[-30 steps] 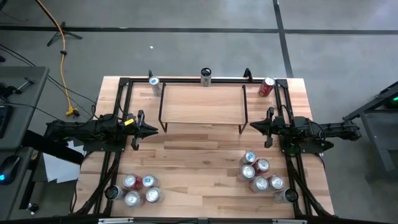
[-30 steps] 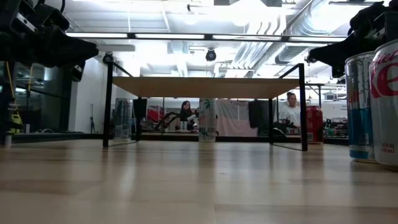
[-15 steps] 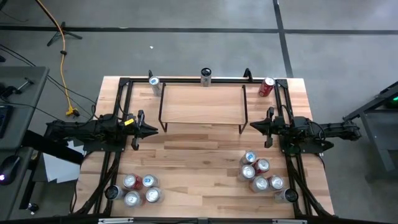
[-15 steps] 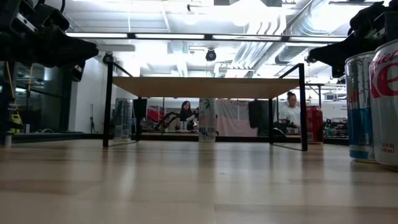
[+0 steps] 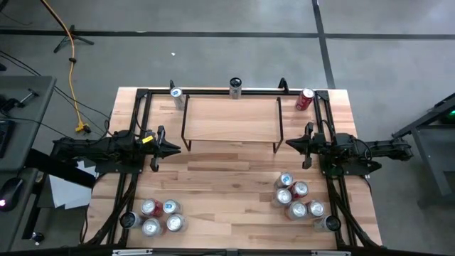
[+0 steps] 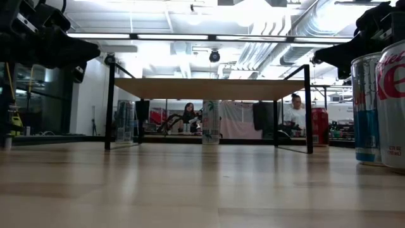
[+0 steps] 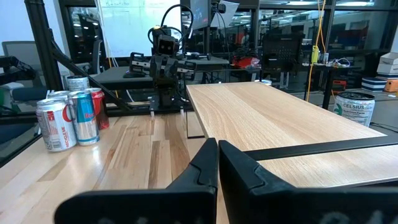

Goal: Place canned beverage on shelf

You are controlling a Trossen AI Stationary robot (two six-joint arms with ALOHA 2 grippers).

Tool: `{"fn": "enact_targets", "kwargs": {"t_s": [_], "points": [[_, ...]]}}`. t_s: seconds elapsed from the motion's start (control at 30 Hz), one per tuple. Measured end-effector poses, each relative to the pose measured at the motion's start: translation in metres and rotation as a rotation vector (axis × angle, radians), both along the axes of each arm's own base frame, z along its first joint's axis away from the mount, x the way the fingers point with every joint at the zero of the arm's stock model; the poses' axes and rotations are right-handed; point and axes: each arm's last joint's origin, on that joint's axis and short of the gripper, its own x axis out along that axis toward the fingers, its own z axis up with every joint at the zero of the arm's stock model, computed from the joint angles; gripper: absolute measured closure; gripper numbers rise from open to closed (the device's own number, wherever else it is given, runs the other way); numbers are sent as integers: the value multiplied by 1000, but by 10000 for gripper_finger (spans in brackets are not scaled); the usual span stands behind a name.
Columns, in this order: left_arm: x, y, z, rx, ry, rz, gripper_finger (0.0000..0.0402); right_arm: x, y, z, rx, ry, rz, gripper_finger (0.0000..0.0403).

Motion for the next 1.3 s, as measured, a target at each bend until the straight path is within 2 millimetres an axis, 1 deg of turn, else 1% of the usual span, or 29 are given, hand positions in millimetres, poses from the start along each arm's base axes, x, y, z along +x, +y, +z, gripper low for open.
{"fn": "enact_targets", "kwargs": {"t_s": [0.17, 0.23, 0.5, 0.7, 0.8, 0.97, 1.03, 1.13, 1.23, 1.3], "points": [[0, 0, 0, -2, 0, 0, 394, 0, 0, 0, 0, 1, 0, 402], [0, 0, 1, -30, -6, 0, 394, 0, 0, 0, 0, 0, 0, 402], [0, 0, 5, -202, -50, -5, 394, 0, 0, 0, 0, 0, 0, 402], [0, 0, 10, -435, -100, -18, 394, 0, 0, 0, 0, 0, 0, 402], [-1, 0, 13, -523, -140, -31, 394, 0, 0, 0, 0, 0, 0, 402], [-2, 0, 20, -572, -209, -52, 394, 0, 0, 0, 0, 0, 0, 402], [-3, 1, 27, -638, -282, -57, 394, 0, 0, 0, 0, 0, 0, 402], [-9, 3, 42, -703, -469, -68, 394, 0, 0, 0, 0, 0, 0, 402], [-19, 4, 64, -649, -642, -75, 394, 0, 0, 0, 0, 0, 0, 402], [-23, 5, 79, -604, -675, -33, 392, 0, 0, 0, 0, 0, 0, 402]]}}
